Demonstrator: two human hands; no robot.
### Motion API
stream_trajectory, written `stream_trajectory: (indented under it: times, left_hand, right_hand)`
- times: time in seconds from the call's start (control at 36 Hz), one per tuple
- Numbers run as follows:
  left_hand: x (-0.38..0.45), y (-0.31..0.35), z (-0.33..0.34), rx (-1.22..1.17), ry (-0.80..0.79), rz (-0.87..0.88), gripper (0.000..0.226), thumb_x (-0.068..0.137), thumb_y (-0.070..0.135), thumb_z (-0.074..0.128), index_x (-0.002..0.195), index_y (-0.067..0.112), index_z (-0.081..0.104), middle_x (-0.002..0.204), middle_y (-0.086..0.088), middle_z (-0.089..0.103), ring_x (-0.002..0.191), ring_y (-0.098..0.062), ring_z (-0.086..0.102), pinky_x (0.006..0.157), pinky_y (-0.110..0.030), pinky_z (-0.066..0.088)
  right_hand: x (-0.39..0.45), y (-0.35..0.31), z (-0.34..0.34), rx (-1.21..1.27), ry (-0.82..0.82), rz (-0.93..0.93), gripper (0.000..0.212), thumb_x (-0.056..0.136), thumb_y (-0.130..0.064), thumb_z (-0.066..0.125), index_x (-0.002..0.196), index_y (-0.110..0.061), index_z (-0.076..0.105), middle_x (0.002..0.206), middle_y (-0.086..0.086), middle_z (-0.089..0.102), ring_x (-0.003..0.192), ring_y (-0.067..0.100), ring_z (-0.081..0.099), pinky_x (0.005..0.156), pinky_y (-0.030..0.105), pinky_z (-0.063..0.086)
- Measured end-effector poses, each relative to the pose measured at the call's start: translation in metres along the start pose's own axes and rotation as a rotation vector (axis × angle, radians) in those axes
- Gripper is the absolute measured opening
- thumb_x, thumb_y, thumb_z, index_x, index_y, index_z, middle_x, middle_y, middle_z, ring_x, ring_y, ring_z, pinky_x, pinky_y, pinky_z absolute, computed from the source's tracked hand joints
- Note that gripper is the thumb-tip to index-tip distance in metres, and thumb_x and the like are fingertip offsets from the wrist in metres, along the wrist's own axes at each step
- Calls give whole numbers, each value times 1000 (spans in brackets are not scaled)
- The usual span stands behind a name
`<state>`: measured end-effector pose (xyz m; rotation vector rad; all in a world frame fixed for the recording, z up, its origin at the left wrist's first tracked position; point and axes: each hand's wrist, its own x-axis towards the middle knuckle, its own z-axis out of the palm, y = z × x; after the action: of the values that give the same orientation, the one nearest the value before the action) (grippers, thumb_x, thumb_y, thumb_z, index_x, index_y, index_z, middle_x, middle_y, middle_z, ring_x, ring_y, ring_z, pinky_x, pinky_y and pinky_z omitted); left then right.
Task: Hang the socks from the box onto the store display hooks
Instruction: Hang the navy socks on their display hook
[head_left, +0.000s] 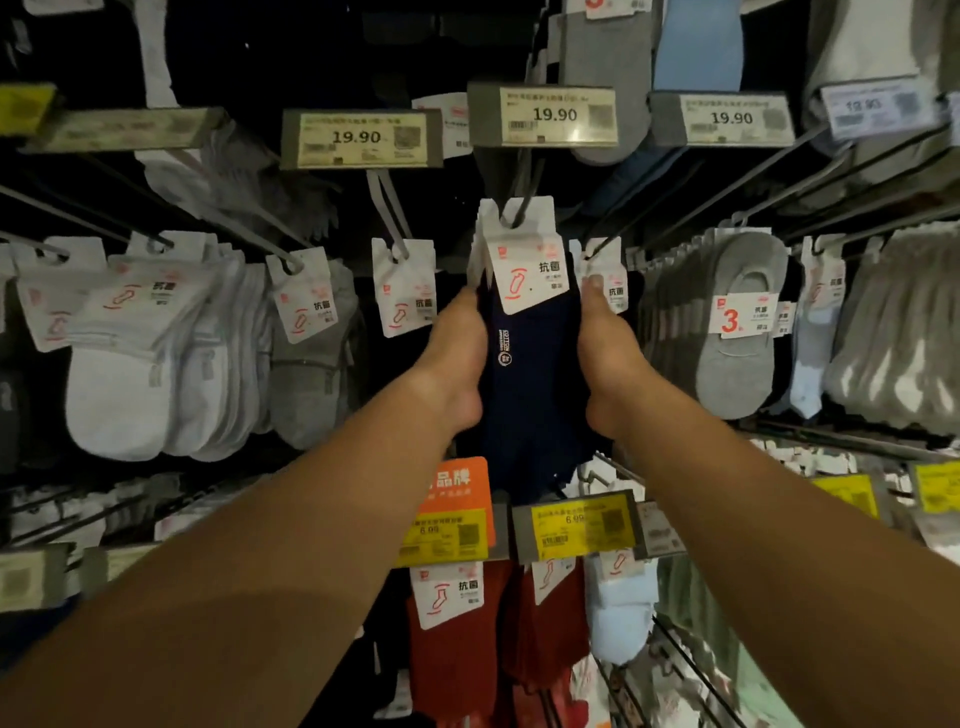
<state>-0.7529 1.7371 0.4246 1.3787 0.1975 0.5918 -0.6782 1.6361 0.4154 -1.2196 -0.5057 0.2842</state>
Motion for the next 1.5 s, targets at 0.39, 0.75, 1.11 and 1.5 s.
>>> stream_trajectory:
  times: [0.39,0.75,1.11,1.5]
  left_hand:
    - [73,14,-19,34,147,-65,47,98,45,40,104,16,77,104,-12,77,93,-30,72,90,-41,57]
    - [102,11,4,190,205,67,77,112,14,25,39,13,50,31,-7,41,54,-12,70,30,-12,30]
    - [68,17,-8,99,104,-120,62,103,41,41,59,16,78,75,-6,76,55,-20,71,54,-25,53]
    - [3,21,3,36,135,-140,51,102,50,39,106,18,78,97,-9,78,85,-27,74,70,-34,58]
  right_hand:
    - [68,-5,-5,-23,-142,59,54,96,-63,42,114,-22,73,105,5,76,101,27,71,91,41,56]
    - [138,15,-1,-77,-183,119,49,108,-37,29,72,-12,50,38,-2,57,61,15,48,38,18,43]
    - [88,-1,-13,59,-239,128,53,96,-62,45,107,-21,75,103,8,76,82,25,75,67,34,57]
    - [2,-20,-27,11,-103,125,69,95,-72,25,99,-21,69,91,7,76,88,23,70,69,36,52]
